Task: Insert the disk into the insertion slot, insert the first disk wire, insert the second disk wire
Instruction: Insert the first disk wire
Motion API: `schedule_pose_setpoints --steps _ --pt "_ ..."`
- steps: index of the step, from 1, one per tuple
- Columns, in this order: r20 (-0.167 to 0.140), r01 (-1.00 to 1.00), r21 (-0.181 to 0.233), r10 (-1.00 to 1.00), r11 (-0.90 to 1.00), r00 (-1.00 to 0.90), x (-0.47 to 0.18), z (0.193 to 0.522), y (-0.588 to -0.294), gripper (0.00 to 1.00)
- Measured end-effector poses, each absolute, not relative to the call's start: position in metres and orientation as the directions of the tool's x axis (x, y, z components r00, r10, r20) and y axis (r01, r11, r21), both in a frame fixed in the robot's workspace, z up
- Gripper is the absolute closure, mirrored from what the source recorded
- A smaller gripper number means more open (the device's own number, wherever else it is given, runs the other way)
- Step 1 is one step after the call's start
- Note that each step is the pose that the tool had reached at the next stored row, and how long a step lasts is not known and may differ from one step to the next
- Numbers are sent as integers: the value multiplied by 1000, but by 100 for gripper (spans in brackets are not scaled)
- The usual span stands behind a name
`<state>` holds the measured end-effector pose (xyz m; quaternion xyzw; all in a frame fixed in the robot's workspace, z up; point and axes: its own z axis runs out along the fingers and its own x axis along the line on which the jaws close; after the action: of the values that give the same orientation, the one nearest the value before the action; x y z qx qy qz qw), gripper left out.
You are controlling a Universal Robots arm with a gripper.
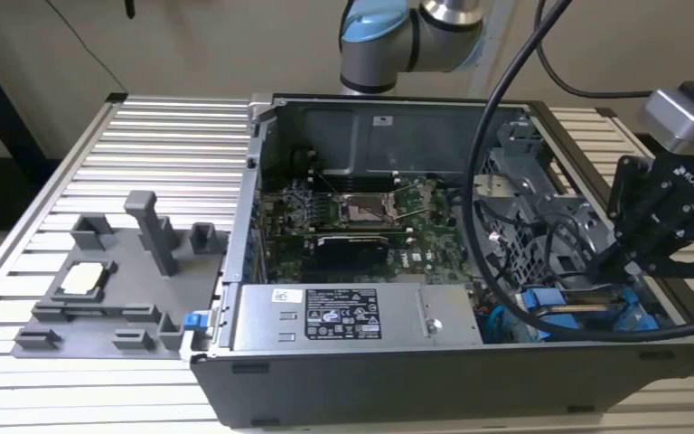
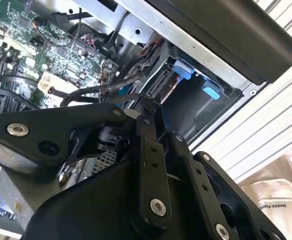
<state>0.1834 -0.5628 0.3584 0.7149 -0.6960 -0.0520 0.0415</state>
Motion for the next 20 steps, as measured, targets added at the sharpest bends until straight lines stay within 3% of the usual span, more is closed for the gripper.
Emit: schedule_pose_setpoints --steps 20 --pt "-36 -991 131 -999 -28 23 192 347 -563 81"
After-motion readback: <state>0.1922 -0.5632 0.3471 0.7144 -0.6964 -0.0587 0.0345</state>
